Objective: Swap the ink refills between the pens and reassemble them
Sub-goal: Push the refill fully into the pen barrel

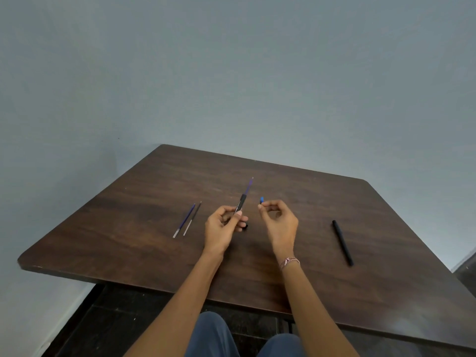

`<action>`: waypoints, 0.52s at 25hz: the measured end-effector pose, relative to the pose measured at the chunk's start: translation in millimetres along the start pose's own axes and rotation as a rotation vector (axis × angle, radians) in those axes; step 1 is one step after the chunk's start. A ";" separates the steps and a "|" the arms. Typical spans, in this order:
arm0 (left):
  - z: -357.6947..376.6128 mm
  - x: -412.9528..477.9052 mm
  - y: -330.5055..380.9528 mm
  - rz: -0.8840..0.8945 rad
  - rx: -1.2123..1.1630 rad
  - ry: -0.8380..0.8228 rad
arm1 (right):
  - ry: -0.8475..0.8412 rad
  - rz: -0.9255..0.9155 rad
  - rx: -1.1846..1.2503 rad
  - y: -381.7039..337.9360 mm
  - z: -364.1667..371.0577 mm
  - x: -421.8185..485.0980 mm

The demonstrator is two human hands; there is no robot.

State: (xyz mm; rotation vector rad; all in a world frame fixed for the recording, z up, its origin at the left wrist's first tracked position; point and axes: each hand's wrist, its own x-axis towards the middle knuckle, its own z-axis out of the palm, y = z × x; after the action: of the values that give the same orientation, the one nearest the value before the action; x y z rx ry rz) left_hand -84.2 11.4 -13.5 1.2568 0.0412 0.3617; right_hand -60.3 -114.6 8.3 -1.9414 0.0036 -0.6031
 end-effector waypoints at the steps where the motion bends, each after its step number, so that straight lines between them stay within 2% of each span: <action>1: 1.3 -1.2 0.3 -0.009 0.040 -0.051 | 0.034 0.032 0.076 5.0 -6.4 -1.5; 4: 3.0 -2.2 -2.6 -0.004 0.220 -0.138 | 0.109 0.144 0.354 15.5 -20.1 -5.9; 8: 2.0 -1.1 -6.8 0.102 0.477 -0.165 | 0.139 0.222 0.585 22.7 -29.4 -3.3; 13: 3.1 -3.6 -6.2 0.148 0.511 -0.221 | 0.161 0.238 0.731 24.5 -33.2 -1.7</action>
State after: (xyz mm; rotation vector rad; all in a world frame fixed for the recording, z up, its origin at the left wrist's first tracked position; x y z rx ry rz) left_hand -85.3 5.8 -18.9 1.8061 -0.1578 0.3485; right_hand -69.0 -153.5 -2.8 -1.1621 0.1006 -0.5056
